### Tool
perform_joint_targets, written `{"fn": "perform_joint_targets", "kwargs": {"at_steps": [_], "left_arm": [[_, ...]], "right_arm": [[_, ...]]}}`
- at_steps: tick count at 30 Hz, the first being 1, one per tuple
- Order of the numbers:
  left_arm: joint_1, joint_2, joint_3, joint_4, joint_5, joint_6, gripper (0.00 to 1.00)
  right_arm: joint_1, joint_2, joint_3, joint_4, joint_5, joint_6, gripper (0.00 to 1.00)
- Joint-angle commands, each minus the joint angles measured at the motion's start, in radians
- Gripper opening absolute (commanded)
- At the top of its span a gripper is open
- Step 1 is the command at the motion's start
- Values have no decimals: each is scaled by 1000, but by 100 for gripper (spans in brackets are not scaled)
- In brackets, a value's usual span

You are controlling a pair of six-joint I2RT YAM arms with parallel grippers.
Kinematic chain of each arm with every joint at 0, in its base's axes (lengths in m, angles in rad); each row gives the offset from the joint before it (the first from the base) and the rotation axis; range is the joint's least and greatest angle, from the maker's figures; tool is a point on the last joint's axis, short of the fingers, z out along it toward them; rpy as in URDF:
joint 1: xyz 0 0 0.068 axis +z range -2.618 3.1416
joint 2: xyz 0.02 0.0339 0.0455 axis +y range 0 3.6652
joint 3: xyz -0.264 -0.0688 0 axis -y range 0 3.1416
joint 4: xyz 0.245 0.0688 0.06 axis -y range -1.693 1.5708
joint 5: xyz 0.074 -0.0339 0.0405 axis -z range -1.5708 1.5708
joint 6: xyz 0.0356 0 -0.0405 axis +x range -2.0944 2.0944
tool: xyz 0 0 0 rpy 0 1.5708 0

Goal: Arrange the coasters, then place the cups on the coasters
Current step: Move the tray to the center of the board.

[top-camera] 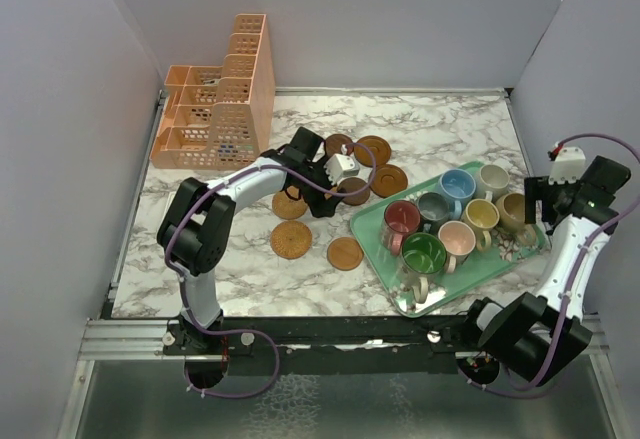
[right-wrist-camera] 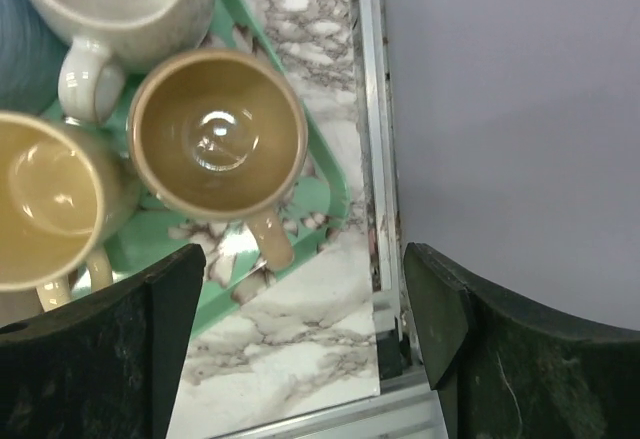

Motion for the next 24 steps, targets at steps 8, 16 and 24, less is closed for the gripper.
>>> {"fn": "perform_joint_targets", "kwargs": {"at_steps": [8, 16, 24], "left_arm": [[-12, -3, 28, 52, 2, -33, 78], [-27, 3, 11, 81, -14, -44, 78], [-35, 23, 7, 117, -25, -73, 78]], "right_arm": [[-47, 11, -210, -31, 17, -171, 75], [-74, 116, -290, 94, 15, -181, 74], [-152, 207, -303, 170, -4, -194, 73]]}}
